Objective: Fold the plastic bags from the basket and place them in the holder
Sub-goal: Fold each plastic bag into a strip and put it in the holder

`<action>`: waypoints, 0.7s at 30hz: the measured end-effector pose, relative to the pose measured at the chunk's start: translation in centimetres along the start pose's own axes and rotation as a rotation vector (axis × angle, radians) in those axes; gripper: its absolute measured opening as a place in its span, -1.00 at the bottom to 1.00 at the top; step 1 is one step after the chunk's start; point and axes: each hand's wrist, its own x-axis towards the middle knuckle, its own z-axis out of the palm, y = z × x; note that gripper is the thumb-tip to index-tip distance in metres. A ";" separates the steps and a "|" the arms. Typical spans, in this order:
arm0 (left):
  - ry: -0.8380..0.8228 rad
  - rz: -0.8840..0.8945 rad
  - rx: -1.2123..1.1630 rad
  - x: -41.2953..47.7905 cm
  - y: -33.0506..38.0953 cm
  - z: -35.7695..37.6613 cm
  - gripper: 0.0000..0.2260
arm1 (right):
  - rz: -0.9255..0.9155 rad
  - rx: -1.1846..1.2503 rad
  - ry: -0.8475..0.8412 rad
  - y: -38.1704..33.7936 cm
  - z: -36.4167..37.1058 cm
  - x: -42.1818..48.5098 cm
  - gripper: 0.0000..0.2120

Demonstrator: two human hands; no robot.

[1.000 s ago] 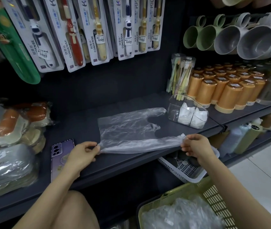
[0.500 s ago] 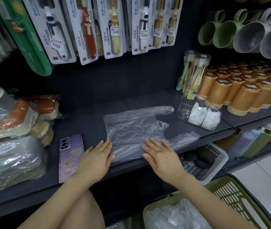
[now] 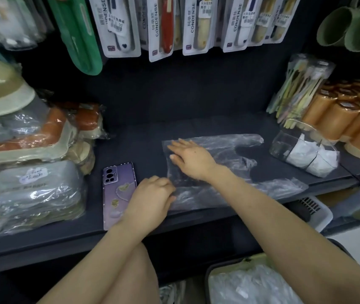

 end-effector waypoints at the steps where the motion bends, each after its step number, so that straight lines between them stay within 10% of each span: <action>1: -0.018 0.009 0.021 -0.1 0.0 0.1 -0.90 | 0.000 -0.035 -0.053 0.0 0.4 1.0 -0.55; 12: -0.046 -0.036 0.156 -0.7 1.5 -0.3 -0.75 | 0.158 -0.104 -0.152 0.4 2.5 3.6 -0.47; 19: 0.158 -0.185 0.012 1.4 1.2 -1.1 -0.75 | 0.142 -0.070 0.150 -0.8 2.7 -3.6 -0.30; 21: -0.027 -0.232 0.073 2.8 1.7 -1.0 -0.61 | 0.127 -0.055 0.150 -1.3 3.4 -5.1 -0.29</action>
